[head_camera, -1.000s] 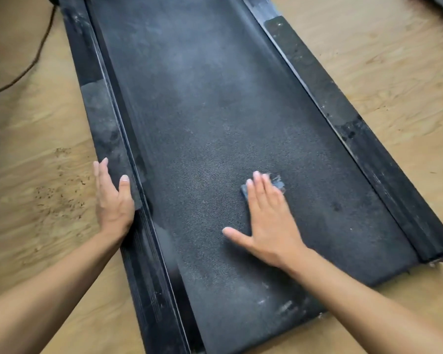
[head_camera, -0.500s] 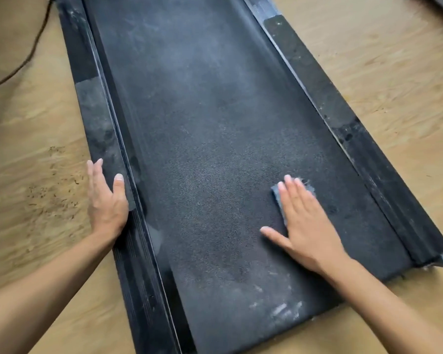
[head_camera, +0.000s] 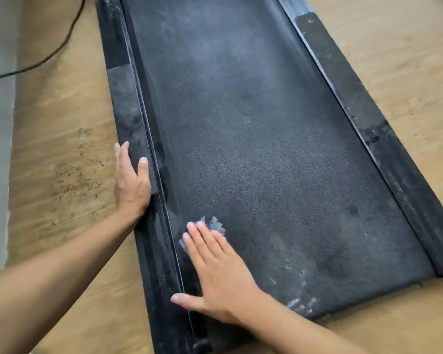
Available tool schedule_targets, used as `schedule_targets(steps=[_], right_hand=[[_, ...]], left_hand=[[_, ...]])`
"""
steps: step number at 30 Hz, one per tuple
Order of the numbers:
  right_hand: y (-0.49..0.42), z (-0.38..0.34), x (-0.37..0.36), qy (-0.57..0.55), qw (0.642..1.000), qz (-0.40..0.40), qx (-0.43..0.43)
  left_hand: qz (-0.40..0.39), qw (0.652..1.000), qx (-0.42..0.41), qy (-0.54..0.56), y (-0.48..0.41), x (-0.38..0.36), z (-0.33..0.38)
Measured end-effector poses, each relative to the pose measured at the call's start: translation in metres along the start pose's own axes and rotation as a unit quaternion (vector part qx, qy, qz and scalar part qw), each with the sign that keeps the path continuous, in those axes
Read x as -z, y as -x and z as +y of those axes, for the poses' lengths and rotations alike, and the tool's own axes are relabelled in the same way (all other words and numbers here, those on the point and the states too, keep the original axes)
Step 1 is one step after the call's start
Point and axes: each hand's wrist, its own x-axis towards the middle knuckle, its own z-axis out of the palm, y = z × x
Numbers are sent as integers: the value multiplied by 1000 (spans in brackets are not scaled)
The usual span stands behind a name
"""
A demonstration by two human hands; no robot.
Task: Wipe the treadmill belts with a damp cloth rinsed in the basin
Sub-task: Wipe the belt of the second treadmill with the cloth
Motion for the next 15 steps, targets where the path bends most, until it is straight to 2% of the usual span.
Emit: schedule_targets(steps=[5, 7, 9, 10, 13, 15], right_hand=[[10, -2, 0, 38, 999, -7, 39], [48, 2, -13, 99, 990, -7, 99], [98, 0, -34, 196, 962, 31, 187], [116, 1, -41, 230, 951, 37, 205], [123, 7, -40, 228, 950, 26, 213], [102, 1, -30, 181, 965, 4, 191]], left_hand=[[-7, 1000, -2, -4, 1, 3, 3], [-8, 1000, 4, -12, 2, 1, 3], [-10, 1000, 8, -17, 2, 0, 5], [-9, 1000, 9, -17, 2, 0, 6], [-6, 1000, 7, -17, 3, 2, 6], [-8, 1000, 8, -15, 3, 1, 8]])
